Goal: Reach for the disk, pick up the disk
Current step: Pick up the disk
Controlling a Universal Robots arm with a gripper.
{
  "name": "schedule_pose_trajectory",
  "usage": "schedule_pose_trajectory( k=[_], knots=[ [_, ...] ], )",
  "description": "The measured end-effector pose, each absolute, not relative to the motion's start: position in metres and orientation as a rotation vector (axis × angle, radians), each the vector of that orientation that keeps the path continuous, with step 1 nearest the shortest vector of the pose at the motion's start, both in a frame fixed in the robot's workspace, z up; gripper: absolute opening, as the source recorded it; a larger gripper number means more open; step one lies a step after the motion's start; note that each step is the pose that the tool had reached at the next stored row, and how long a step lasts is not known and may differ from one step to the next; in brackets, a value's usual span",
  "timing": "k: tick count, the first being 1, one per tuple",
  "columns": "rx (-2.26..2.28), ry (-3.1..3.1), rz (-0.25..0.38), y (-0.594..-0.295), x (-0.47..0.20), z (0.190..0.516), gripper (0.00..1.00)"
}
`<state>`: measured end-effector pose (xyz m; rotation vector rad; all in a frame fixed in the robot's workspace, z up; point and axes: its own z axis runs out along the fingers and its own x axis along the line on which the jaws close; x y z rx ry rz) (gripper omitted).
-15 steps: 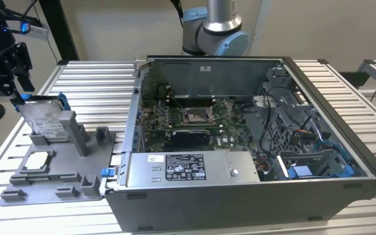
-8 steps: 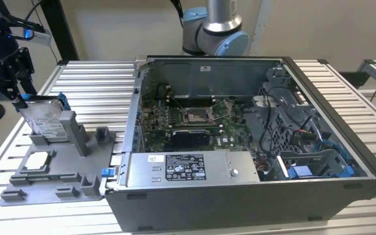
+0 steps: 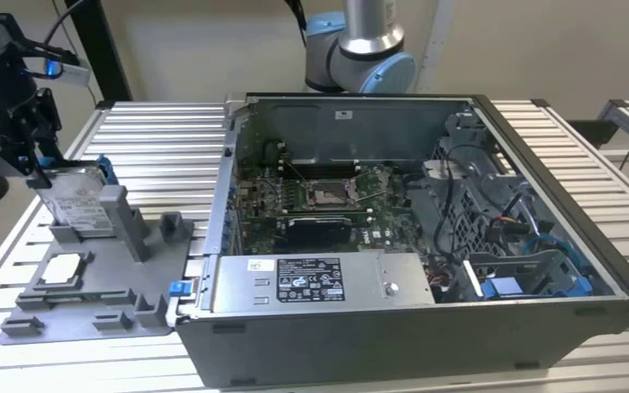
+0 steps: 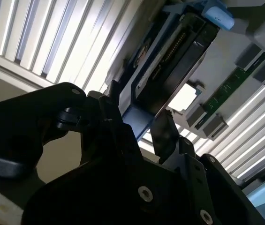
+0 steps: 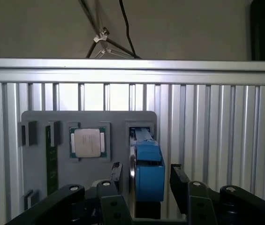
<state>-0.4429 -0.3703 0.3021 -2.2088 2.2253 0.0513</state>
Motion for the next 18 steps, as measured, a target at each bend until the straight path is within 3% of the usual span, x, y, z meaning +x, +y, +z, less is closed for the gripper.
schedule_pose_trajectory(
  k=[18],
  knots=[
    [-2.216, 2.217, 0.053, -0.37, -0.443, 0.274, 1.0]
  ],
)
